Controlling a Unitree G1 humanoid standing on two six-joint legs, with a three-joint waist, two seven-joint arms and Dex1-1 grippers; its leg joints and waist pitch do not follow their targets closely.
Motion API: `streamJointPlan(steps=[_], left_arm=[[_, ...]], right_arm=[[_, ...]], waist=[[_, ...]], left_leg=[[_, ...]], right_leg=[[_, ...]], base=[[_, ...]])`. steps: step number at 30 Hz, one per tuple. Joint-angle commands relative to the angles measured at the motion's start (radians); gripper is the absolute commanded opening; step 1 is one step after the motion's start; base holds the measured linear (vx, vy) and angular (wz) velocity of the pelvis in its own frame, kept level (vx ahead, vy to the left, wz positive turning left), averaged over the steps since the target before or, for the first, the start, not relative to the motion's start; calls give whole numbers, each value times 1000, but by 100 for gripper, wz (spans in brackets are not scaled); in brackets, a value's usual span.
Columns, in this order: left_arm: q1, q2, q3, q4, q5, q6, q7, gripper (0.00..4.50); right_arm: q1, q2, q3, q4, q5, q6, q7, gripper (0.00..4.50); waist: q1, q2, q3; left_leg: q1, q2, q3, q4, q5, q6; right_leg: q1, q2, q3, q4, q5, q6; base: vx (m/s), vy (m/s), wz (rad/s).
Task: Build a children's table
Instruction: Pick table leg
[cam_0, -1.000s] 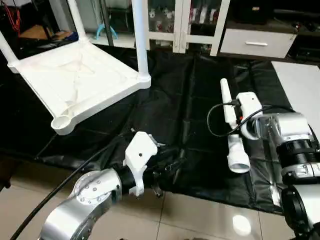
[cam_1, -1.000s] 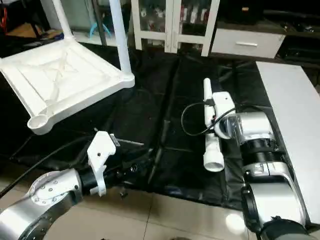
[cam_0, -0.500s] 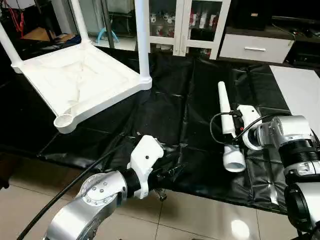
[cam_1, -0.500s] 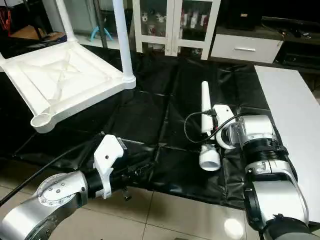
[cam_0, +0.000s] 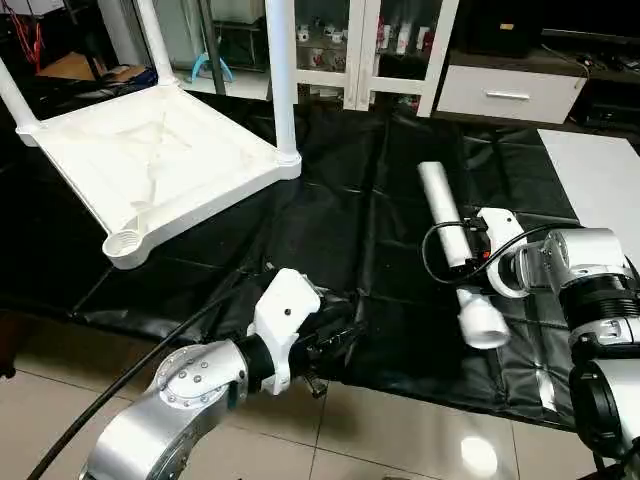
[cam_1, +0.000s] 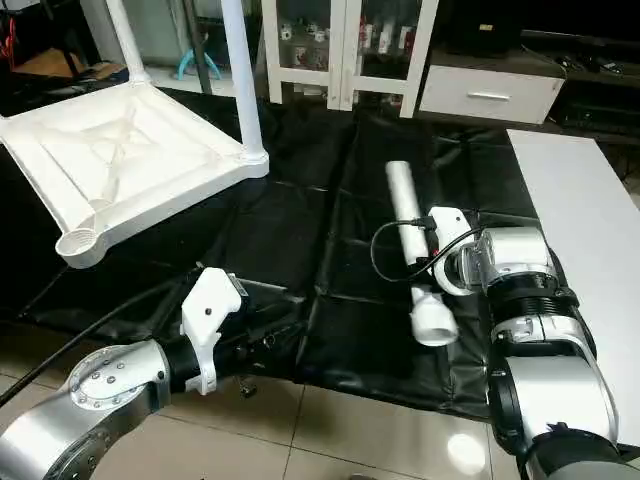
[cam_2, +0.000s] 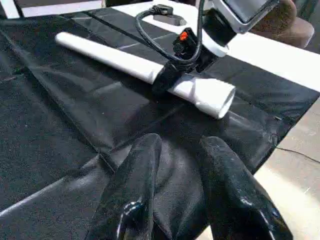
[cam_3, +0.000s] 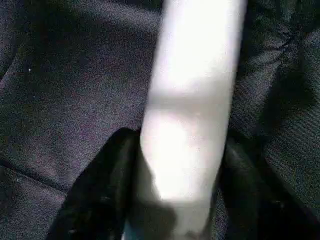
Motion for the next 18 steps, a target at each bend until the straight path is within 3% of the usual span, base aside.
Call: streamJointPlan(steps=[1,6,7,12,15,16,17,18], left_arm=[[-17,1,13,-9,4,-8,15,152],[-20,-2,30,-16,-21,10,13,152],[-21,2,29,-21,-16,9,13,152],[-26,10,34,-27,-9,6,15,152],[-41,7,67,-43,-39,28,17,152],[-43,5,74,-45,-49,35,16,179],[-45,2,82,-46,-57,40,17,179],[-50,-23,114,-45,-84,40,29,185]], right_arm=[[16,0,-12,-14,3,6,-9,202],[32,1,-26,-28,10,4,-15,186],[35,0,-28,-31,11,3,-16,184],[43,0,-51,-52,19,-2,-27,183],[61,16,-104,-132,50,1,-49,183],[66,20,-114,-151,57,-3,-53,183],[69,26,-128,-166,66,-10,-58,183],[76,49,-186,-222,97,-60,-84,183]], waist=[[0,-8,-58],[1,-7,-59],[3,0,-59],[2,-3,-60],[4,-1,-60],[5,0,-62],[5,0,-62],[4,1,-59]], left_leg=[[4,49,-18,-78,-183,12],[5,49,-19,-79,-187,8],[5,49,-20,-79,-189,6],[5,48,-20,-79,-193,6],[5,49,-20,-80,-186,4],[4,48,-20,-79,-175,4],[4,48,-21,-79,-172,5],[2,47,-19,-81,-172,9]], right_leg=[[47,-71,48,-82,-320,-201],[48,-71,47,-82,-317,-198],[48,-71,47,-81,-312,-200],[49,-70,47,-81,-309,-200],[50,-69,47,-81,-294,-199],[52,-71,47,-78,-278,-203],[52,-71,47,-77,-272,-206],[52,-71,48,-79,-273,-206]], base=[[0,0,0],[0,0,0],[0,0,0],[0,0,0],[0,0,0],[0,0,0],[0,0,0],[0,0,0]])
